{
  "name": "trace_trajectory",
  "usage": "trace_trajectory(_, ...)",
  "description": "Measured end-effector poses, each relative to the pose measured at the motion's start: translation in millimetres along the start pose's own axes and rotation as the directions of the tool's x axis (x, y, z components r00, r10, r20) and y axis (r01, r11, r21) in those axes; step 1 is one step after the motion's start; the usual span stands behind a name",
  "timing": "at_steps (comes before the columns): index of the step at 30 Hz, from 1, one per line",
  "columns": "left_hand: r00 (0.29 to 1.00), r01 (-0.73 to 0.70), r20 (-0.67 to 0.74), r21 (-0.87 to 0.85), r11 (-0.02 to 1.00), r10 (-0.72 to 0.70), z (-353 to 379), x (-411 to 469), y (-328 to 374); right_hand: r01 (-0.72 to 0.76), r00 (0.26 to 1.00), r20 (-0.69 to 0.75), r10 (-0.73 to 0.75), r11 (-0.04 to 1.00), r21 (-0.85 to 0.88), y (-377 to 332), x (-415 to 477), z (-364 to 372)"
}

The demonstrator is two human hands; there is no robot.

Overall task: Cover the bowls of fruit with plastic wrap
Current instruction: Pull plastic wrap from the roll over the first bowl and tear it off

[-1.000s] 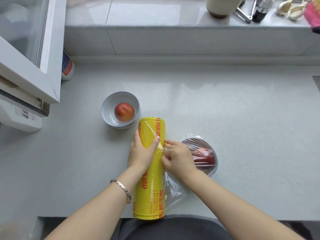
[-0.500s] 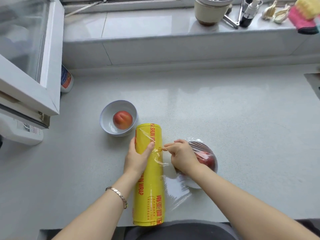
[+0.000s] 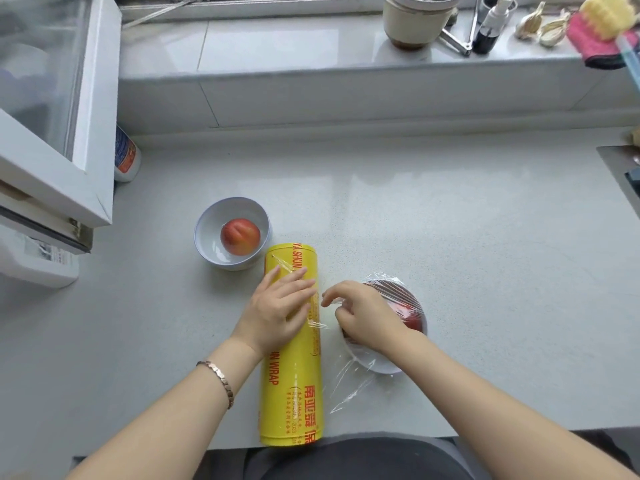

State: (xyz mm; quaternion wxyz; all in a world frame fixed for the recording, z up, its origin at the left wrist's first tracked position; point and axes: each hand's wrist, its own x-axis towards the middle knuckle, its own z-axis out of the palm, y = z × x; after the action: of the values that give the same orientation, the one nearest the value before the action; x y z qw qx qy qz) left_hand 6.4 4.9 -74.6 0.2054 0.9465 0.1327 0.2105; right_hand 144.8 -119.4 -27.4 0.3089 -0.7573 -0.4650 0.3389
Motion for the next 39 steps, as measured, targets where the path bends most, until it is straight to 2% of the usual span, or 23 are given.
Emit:
trace_trajectory(3, 0.988, 0.144, -0.027, -0.134, 0.98, -0.149, 1, 4, 7, -0.061, 0.998, 0.012, 0.06, 0.994, 0.087, -2, 2, 2)
trace_trajectory(6, 0.962, 0.256, -0.035, -0.216, 0.942, -0.269, 1, 10, 11, -0.077, 0.996, -0.032, 0.079, 0.994, 0.078, -4, 5, 4)
trace_trajectory(9, 0.941, 0.312, -0.069, -0.21, 0.927, -0.333, 4, 14, 17, -0.036, 0.994, -0.1, 0.041, 0.998, 0.045, -5, 5, 7)
trace_trajectory(19, 0.895, 0.396, -0.188, -0.087, 0.914, -0.405, 18, 30, 31, 0.165, 0.979, -0.117, -0.169, 0.985, -0.047, 9, -1, 4)
trace_trajectory(23, 0.882, 0.433, -0.176, -0.067, 0.899, -0.437, 18, 35, 34, 0.238, 0.956, -0.146, -0.253, 0.965, -0.112, 16, -1, 2)
trace_trajectory(26, 0.836, 0.516, -0.154, -0.112, 0.849, -0.527, 11, 44, 32, 0.308, 0.935, -0.122, -0.334, 0.932, -0.189, 23, -6, 5)
trace_trajectory(28, 0.859, 0.477, -0.158, -0.095, 0.873, -0.487, 8, 44, 26, 0.3, 0.933, -0.149, -0.328, 0.937, -0.18, 29, -14, 8)
trace_trajectory(31, 0.932, 0.338, -0.099, -0.115, 0.934, -0.349, 9, 31, 25, 0.193, 0.961, -0.174, -0.215, 0.972, -0.135, 28, -16, 6)
trace_trajectory(33, 0.933, 0.344, -0.06, -0.13, 0.93, -0.354, 9, 20, 30, 0.101, 0.981, -0.144, -0.126, 0.98, -0.171, 20, -15, 4)
trace_trajectory(35, 0.863, 0.498, -0.019, -0.131, 0.857, -0.504, 3, 9, 40, 0.081, 0.995, -0.039, -0.092, 0.973, -0.215, 13, -15, 3)
trace_trajectory(36, 0.785, 0.613, 0.009, -0.147, 0.776, -0.619, -2, 3, 45, 0.104, 0.995, 0.02, -0.103, 0.961, -0.257, 10, -14, 4)
trace_trajectory(38, 0.558, 0.823, 0.117, -0.201, 0.531, -0.821, -8, -8, 50, 0.141, 0.987, 0.125, -0.103, 0.926, -0.349, 4, -13, 9)
trace_trajectory(39, 0.45, 0.884, 0.194, -0.23, 0.406, -0.871, -9, -12, 48, 0.138, 0.985, 0.154, -0.084, 0.911, -0.388, 2, -13, 11)
